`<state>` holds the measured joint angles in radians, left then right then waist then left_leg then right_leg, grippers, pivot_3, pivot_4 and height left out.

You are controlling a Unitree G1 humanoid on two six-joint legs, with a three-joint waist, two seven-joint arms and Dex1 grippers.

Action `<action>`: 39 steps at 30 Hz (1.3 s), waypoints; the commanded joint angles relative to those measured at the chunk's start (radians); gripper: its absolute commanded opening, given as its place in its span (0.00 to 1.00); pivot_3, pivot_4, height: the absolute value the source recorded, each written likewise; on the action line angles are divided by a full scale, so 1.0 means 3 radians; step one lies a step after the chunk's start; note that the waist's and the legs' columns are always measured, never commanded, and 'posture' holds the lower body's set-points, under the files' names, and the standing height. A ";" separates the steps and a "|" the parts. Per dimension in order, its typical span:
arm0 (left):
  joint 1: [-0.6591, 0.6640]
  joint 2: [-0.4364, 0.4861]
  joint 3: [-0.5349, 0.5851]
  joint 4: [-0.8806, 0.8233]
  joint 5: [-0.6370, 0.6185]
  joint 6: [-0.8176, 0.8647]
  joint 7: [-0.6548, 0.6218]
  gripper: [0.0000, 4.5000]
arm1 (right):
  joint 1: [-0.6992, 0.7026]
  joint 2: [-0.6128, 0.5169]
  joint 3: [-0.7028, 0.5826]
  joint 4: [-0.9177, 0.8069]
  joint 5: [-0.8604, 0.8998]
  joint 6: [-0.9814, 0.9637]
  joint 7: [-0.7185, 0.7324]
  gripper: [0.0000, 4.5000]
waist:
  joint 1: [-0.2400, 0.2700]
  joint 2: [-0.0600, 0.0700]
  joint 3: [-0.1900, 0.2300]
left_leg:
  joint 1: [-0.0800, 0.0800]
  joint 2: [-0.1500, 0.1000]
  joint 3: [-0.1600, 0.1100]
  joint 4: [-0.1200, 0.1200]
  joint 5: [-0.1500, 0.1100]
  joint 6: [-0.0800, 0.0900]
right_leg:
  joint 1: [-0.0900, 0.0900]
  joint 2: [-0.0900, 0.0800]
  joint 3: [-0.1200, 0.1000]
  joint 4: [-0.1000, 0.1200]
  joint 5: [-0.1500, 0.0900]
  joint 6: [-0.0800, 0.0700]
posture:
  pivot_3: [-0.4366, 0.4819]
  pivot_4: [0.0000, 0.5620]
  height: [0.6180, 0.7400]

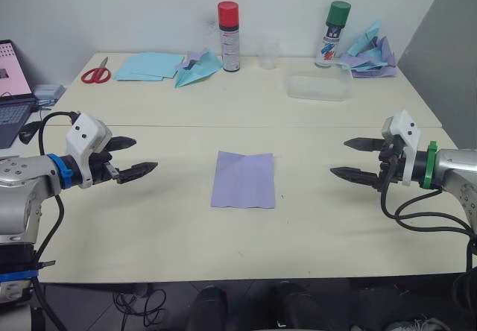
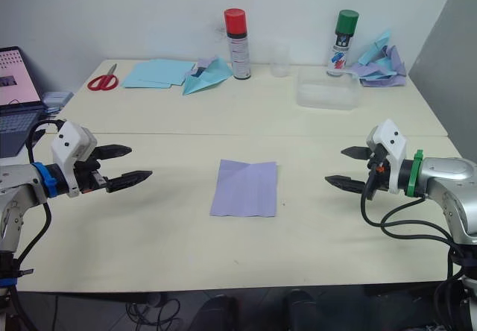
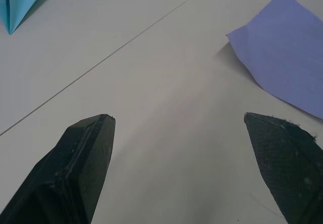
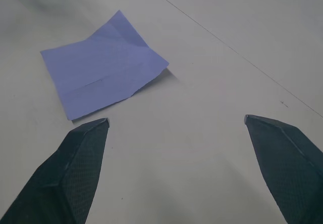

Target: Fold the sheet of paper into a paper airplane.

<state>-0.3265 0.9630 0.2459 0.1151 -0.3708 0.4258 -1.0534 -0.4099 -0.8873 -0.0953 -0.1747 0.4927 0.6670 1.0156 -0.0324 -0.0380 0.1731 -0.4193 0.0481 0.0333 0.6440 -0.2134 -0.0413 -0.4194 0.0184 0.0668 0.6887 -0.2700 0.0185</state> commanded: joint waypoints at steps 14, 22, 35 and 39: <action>-0.0087 0.0019 0.0091 0.0018 -0.0140 0.0083 -0.0049 1.00 | -0.0078 0.0030 0.0001 -0.0033 -0.0021 -0.0089 -0.0017 1.00 | 0.0000 0.0000 0.0000 | 0.0000 0.0000 0.0000 0.0001 0.0000 0.0000 | 0.0000 0.0000 -0.0001 0.0001 0.0000 0.0000 | 0.48 0.27 1.00; -0.0034 -0.0328 0.0068 -0.0555 -0.0552 0.0465 0.0128 0.96 | -0.0088 0.0138 0.0120 0.0012 -0.0121 -0.0192 -0.0103 1.00 | 0.0000 0.0000 0.0000 | -0.0001 0.0001 -0.0001 0.0003 0.0000 0.0000 | 0.0002 0.0000 0.0000 0.0001 0.0000 0.0000 | 0.48 0.27 1.00; -0.0185 -0.1360 -0.0946 -0.0445 0.0090 0.0167 0.0816 0.11 | -0.0230 0.0669 0.0477 0.0240 -0.0457 -0.0402 -0.0383 1.00 | 0.0004 0.0000 -0.0001 | 0.0006 -0.0008 -0.0004 0.0006 0.0000 0.0000 | 0.0012 0.0015 0.0006 0.0002 0.0002 0.0003 | 0.48 0.27 1.00; -0.0198 -0.1562 -0.1068 -0.0296 0.0199 0.0141 0.0918 0.00 | -0.0259 0.0813 0.0574 0.0330 -0.0578 -0.0471 -0.0444 1.00 | 0.0001 0.0000 -0.0001 | 0.0006 -0.0007 -0.0005 0.0006 0.0000 0.0000 | 0.0012 0.0018 0.0006 0.0002 0.0002 0.0002 | 0.48 0.27 1.00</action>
<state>-0.3723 0.4978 -0.0770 0.0385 -0.3246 0.4879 -0.7906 -0.4591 -0.6498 0.0759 -0.0680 0.3311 0.5521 0.8922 -0.0322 -0.0382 0.1730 -0.4174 0.0459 0.0319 0.6458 -0.2133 -0.0413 -0.4155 0.0240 0.0688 0.6893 -0.2693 0.0192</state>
